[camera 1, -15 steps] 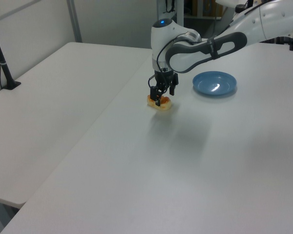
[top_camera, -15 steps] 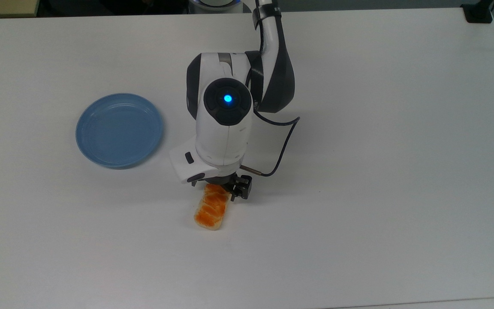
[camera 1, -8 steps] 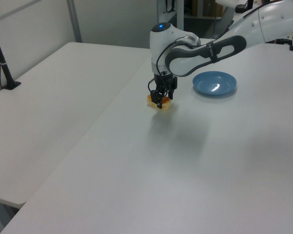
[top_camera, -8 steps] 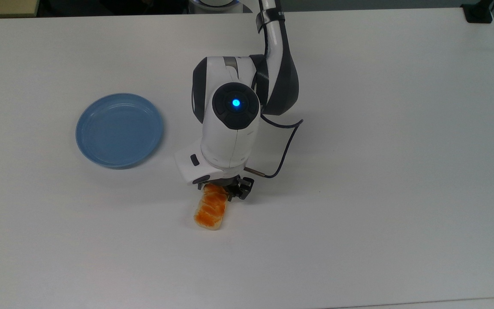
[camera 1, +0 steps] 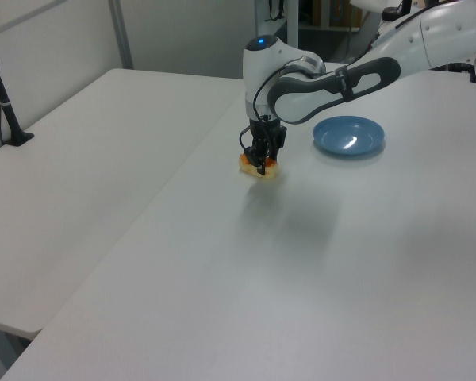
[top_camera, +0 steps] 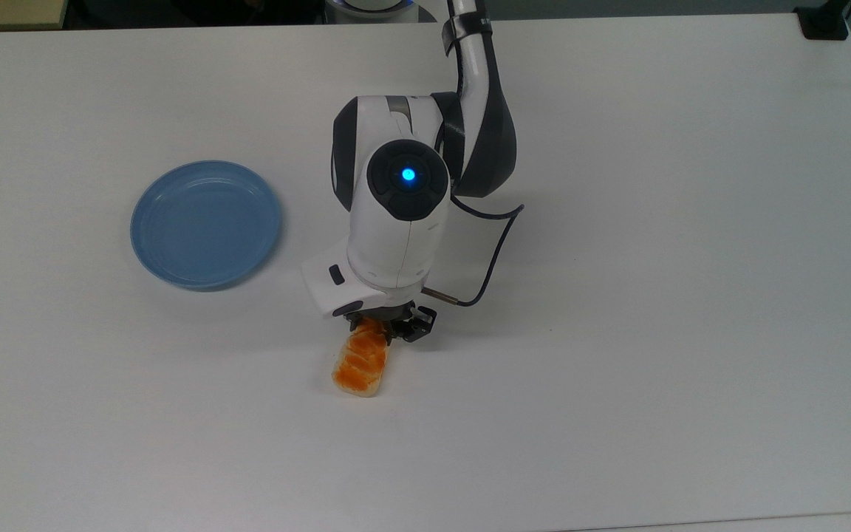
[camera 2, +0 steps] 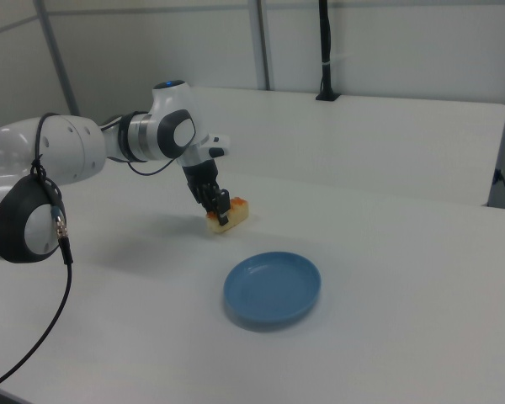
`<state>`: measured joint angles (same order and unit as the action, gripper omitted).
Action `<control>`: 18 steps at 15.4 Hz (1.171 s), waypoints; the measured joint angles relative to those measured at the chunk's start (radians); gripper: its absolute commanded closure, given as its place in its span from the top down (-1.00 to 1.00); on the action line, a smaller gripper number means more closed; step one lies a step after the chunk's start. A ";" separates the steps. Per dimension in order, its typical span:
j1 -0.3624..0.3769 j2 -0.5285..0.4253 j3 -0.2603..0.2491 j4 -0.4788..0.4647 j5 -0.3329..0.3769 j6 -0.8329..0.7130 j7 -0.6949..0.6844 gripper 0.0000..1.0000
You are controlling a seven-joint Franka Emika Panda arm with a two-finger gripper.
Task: Put the bread on a plate
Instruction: 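Lower the gripper around the bread roll and close on it, then lift the bread roll and carry it over the blue plate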
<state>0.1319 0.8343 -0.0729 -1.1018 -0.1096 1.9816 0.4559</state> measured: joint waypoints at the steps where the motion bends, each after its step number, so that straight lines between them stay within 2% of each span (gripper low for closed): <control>1: 0.000 -0.002 0.000 0.003 0.000 0.000 0.000 -0.11; 9: -0.007 -0.050 -0.009 0.012 -0.001 0.000 0.000 -0.11; 11: -0.025 -0.118 -0.010 0.001 -0.001 -0.022 -0.016 -0.11; 15: -0.065 -0.319 -0.010 -0.033 0.022 -0.198 -0.124 -0.11; 18: -0.109 -0.458 -0.009 -0.105 0.045 -0.251 -0.221 -0.11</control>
<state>0.0227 0.3763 -0.0820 -1.2067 -0.0648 1.7306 0.2346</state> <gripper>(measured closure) 0.555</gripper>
